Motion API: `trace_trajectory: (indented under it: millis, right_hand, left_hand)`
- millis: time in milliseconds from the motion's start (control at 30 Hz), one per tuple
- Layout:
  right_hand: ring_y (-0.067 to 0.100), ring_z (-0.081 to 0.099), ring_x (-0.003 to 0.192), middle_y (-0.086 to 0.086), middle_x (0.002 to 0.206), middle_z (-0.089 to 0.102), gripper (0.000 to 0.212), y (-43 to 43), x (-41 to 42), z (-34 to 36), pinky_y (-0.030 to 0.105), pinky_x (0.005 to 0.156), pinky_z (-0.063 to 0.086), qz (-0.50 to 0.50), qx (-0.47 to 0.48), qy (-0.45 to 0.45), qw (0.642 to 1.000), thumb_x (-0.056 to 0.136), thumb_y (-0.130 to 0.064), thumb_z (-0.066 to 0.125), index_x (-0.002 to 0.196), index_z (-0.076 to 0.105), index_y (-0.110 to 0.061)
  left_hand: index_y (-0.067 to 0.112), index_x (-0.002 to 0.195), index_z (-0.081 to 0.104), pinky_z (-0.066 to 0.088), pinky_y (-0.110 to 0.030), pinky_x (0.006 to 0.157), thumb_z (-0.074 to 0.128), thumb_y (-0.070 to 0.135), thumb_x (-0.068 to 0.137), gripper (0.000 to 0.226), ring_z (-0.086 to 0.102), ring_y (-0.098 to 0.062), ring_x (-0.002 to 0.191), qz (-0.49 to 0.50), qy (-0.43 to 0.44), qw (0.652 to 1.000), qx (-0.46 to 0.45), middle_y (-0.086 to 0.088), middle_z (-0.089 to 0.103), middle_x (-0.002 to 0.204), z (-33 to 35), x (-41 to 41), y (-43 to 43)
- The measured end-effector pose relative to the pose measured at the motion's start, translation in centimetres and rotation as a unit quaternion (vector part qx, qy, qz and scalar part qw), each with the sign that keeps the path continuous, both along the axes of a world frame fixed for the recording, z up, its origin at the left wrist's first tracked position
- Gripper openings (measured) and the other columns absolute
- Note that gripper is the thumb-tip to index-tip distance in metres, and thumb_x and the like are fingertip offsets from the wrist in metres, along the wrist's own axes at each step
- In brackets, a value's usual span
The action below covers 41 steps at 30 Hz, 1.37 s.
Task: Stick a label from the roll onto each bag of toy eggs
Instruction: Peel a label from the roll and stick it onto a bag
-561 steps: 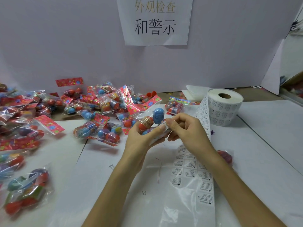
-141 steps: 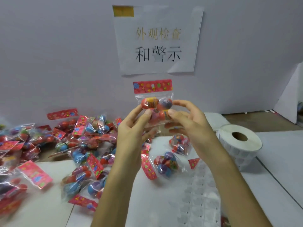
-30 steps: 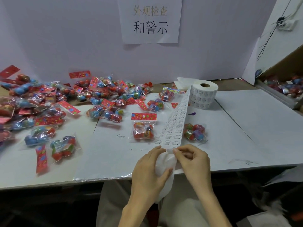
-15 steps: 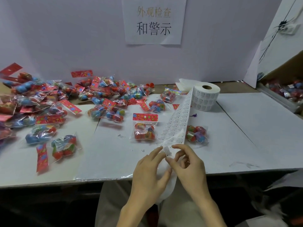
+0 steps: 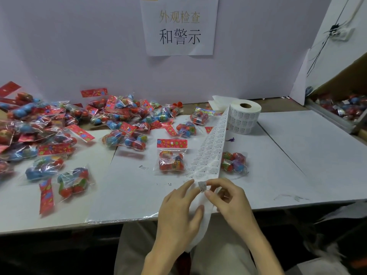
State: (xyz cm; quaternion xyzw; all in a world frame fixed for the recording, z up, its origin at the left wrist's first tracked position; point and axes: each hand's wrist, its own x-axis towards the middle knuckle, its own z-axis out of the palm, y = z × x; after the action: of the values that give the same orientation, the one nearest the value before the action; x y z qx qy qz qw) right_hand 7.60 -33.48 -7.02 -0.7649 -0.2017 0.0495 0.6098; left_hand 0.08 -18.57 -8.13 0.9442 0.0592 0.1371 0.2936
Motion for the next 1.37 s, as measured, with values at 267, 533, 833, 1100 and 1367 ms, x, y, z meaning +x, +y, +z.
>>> trace_trajectory:
  millis: [267, 533, 833, 1100, 1367]
  right_hand:
    - [0.011, 0.061, 0.074, -0.014, 0.091, 0.069, 0.023, 0.0, 0.1, 0.2, 0.025, 0.066, 0.053, -0.004, 0.007, 0.007, 1.0, 0.091, -0.016, 0.074, 0.098, 0.075, -0.037]
    - [0.012, 0.055, 0.067, -0.001, 0.076, 0.066, 0.026, -1.4, 0.0, 0.6, 0.022, 0.062, 0.047, 0.084, 0.099, 0.041, 0.991, 0.08, -0.047, 0.073, 0.086, 0.075, -0.021]
    - [0.011, 0.04, 0.054, 0.004, 0.071, 0.053, 0.043, -1.7, 0.8, 0.6, 0.022, 0.05, 0.038, 0.058, 0.219, 0.14, 0.964, 0.086, -0.05, 0.062, 0.111, 0.077, -0.019]
    - [0.011, 0.038, 0.052, 0.006, 0.07, 0.05, 0.038, -1.6, 0.8, 0.8, 0.021, 0.049, 0.038, 0.055, 0.207, 0.149, 0.965, 0.087, -0.045, 0.062, 0.115, 0.075, -0.023]
    - [0.012, 0.039, 0.051, 0.008, 0.069, 0.052, 0.034, -1.5, 0.7, 1.0, 0.023, 0.048, 0.036, 0.047, 0.192, 0.157, 0.968, 0.088, -0.045, 0.065, 0.113, 0.076, -0.024]
  left_hand:
    - [0.047, 0.154, 0.036, 0.025, -0.026, 0.122, 0.049, 0.046, 0.101, 0.054, 0.03, 0.0, 0.148, 0.002, 0.003, 1.0, 0.008, 0.022, 0.031, 0.163, -0.1, 0.1, 0.0]
    - [0.038, 0.146, 0.052, 0.03, -0.023, 0.12, 0.062, 0.034, 0.098, 0.049, 0.04, 0.001, 0.141, 0.013, -0.015, 0.997, -0.075, 0.021, 0.045, 0.154, 0.0, 0.4, 0.0]
    - [0.034, 0.121, 0.063, 0.054, -0.041, 0.092, 0.066, 0.044, 0.096, 0.027, 0.063, -0.011, 0.108, 0.206, -0.078, 0.958, -0.183, 0.015, 0.067, 0.121, 3.6, 2.6, 7.1]
    - [0.026, 0.129, 0.068, 0.027, -0.053, 0.113, 0.044, 0.076, 0.092, 0.067, 0.04, -0.027, 0.139, 0.249, 0.098, 0.963, 0.01, -0.005, 0.052, 0.148, 2.6, 8.1, 9.9]
    - [0.034, 0.109, 0.064, 0.058, -0.02, 0.062, 0.079, 0.028, 0.09, 0.025, 0.071, -0.013, 0.082, 0.157, -0.09, 0.935, -0.304, 0.01, 0.069, 0.099, 2.5, 7.0, 6.8]
